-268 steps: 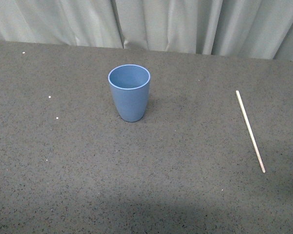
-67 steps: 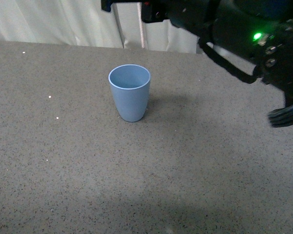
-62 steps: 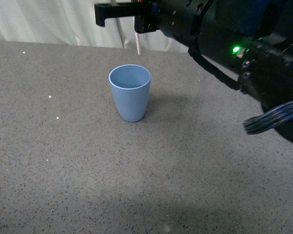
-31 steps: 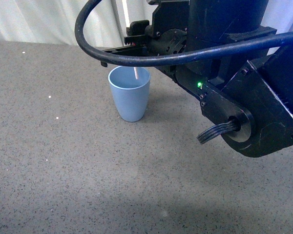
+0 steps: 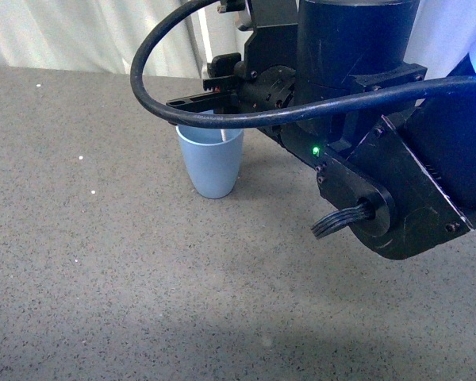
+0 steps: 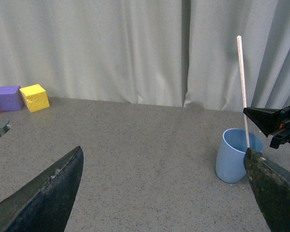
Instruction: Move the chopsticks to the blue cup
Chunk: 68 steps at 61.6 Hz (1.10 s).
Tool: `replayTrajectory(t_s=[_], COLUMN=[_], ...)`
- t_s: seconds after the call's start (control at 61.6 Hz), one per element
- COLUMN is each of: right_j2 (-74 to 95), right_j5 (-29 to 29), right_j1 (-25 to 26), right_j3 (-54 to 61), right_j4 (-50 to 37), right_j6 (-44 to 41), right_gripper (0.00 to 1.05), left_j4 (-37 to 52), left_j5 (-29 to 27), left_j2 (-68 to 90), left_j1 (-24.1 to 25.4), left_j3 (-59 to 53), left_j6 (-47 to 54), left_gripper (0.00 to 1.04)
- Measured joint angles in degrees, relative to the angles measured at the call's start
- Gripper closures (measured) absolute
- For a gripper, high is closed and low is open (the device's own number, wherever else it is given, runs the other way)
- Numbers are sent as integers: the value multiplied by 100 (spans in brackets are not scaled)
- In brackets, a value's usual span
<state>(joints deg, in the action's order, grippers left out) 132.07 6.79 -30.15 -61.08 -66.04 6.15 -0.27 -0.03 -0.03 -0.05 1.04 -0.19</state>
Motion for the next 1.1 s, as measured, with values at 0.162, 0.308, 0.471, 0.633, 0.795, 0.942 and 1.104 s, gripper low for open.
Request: replayTrajectory(t_s=[0.162, 0.308, 0.471, 0.633, 0.795, 0.942, 1.104], right_j2=[31, 44, 15, -264, -804, -1130, -2153], right_j5=[39, 42, 33, -129, -400, -2120, -3032], right_j1=[28, 31, 33, 50, 107, 103, 588], right_j3=[11, 50, 186, 531, 1003, 1464, 2859], right_j4=[107, 107, 59, -136, -260, -772, -1202], right_j6=[-11, -39, -39, 9, -61, -354, -553], right_gripper=[104, 82, 55, 27, 8, 22, 51], left_j4=[0, 0, 0, 0, 0, 0, 0], left_j5=[0, 0, 0, 2, 0, 9, -4], left_j2=[0, 0, 0, 0, 0, 0, 4], left_j1=[0, 0, 0, 0, 0, 0, 0], left_j3=[0, 0, 0, 0, 0, 0, 0], left_j6=[0, 0, 0, 0, 0, 0, -2], left_gripper=[7, 7, 7, 7, 7, 7, 7])
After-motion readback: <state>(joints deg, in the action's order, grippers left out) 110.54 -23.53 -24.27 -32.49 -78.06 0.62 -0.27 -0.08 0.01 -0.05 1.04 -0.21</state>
